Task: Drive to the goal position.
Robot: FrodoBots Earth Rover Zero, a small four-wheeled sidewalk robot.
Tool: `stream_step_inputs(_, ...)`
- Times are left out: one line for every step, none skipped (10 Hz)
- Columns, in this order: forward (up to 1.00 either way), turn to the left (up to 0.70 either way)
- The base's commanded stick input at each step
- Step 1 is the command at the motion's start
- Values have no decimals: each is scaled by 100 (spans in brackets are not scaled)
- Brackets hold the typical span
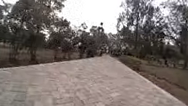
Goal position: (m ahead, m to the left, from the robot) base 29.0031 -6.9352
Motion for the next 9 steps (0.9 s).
stream_step_inputs(70,0)
stream_step_inputs(70,0)
stream_step_inputs(70,0)
stream_step_inputs(70,0)
stream_step_inputs(70,0)
stream_step_inputs(70,0)
stream_step_inputs(70,0)
stream_step_inputs(70,0)
stream_step_inputs(70,0)
